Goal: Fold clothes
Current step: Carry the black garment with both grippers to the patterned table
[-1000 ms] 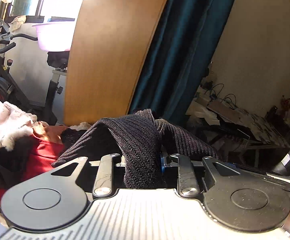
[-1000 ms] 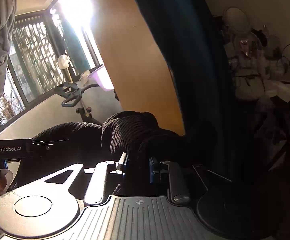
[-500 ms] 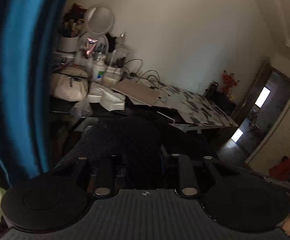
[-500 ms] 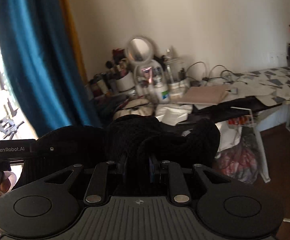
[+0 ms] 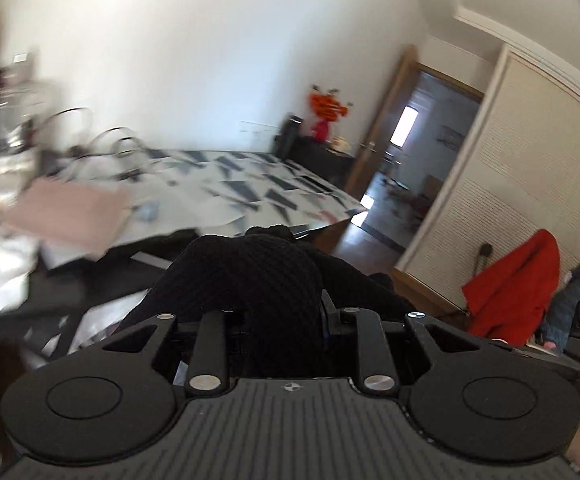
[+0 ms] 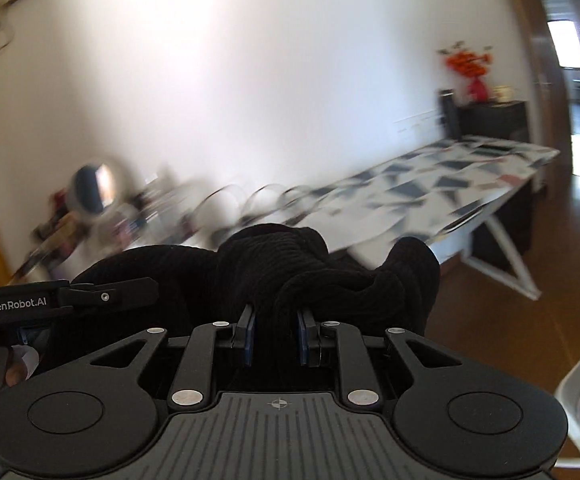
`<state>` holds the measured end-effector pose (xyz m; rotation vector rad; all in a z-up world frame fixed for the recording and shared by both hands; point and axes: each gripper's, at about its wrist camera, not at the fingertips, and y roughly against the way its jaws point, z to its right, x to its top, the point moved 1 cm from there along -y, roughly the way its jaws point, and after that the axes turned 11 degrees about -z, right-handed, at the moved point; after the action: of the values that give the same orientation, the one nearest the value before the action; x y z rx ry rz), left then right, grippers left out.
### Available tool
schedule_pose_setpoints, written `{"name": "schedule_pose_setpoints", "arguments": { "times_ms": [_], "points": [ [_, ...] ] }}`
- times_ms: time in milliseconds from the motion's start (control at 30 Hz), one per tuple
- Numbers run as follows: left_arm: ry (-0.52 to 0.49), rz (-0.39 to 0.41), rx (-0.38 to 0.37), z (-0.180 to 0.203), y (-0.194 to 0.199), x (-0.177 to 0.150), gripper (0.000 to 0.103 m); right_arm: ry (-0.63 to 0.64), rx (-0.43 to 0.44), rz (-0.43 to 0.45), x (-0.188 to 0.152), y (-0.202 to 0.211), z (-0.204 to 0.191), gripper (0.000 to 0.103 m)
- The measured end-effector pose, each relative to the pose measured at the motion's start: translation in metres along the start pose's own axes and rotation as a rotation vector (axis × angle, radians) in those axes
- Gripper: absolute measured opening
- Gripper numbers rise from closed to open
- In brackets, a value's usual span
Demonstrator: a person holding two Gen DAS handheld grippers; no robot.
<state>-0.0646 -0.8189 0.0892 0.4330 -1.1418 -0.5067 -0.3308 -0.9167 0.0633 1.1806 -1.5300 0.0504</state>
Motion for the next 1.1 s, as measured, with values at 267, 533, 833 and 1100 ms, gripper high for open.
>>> {"name": "schedule_pose_setpoints", "arguments": {
  "times_ms": [267, 533, 833, 1100],
  "points": [
    [-0.016, 0.03, -0.008, 0.042, -0.132, 0.092, 0.025, -0.024, -0.019, 0.083, 0.097, -0.072, 0.13, 0.018],
    [0.045, 0.092, 0.021, 0.075, -0.254, 0.187, 0.025, 0.047, 0.052, 0.062, 0.243, -0.167, 0.26, 0.018],
    [0.112, 0.215, 0.064, 0.059, -0.357, 0.292, 0.025, 0.096, 0.118, 0.079, 0.389, -0.282, 0.348, 0.018],
    [0.18, 0.258, 0.16, -0.009, -0.452, 0.387, 0.025, 0.076, 0.138, -0.013, 0.49, -0.421, 0.391, 0.018]
  ]
}}
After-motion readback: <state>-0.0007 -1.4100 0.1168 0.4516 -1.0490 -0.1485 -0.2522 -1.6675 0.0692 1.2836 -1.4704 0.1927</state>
